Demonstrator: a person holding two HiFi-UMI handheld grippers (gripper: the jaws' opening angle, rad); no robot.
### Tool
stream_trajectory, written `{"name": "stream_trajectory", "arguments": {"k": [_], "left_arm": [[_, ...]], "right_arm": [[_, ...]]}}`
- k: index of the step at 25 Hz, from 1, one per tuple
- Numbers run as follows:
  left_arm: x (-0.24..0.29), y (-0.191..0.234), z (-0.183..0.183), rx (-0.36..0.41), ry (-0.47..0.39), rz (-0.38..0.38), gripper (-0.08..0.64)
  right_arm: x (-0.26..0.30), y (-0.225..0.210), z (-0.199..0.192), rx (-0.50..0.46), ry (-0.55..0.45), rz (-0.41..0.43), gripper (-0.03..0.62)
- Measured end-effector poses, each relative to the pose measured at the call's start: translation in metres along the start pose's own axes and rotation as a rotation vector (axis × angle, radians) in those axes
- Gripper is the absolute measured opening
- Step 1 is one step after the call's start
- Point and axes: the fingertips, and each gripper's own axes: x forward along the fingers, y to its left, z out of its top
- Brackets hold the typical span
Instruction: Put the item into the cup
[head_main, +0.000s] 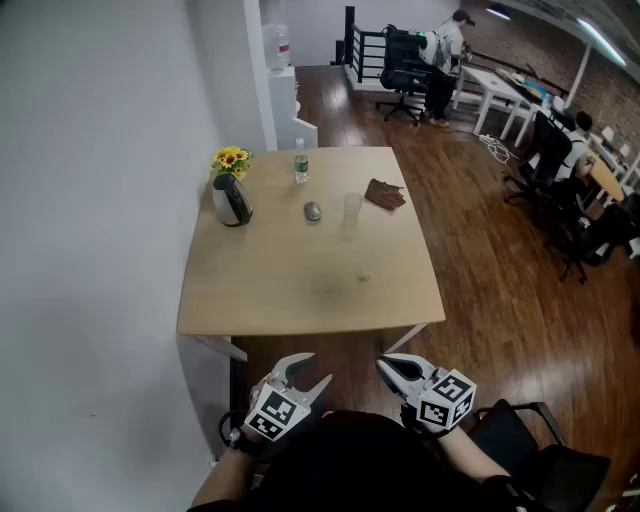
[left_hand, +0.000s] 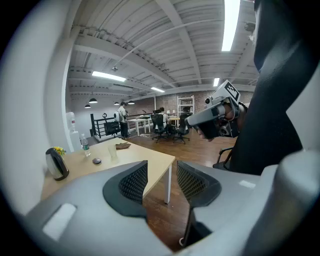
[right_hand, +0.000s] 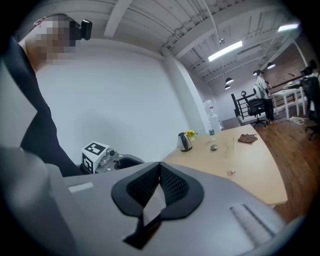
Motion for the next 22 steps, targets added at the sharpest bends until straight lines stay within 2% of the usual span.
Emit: {"name": "stream_trajectory", "arguments": {"k": [11, 22], "left_arm": [[0.009, 0.022, -0.007, -0.025, 0.009, -0.003, 0.178], [0.067, 0.073, 0.002, -0.051, 0.036, 0.033, 0.178]], "right_arm": [[0.018, -0.021, 0.003, 0.002, 0.006, -0.020, 0.009], [0.061, -0.091, 0.029, 0.025, 0.032, 0.040, 0.012]]}}
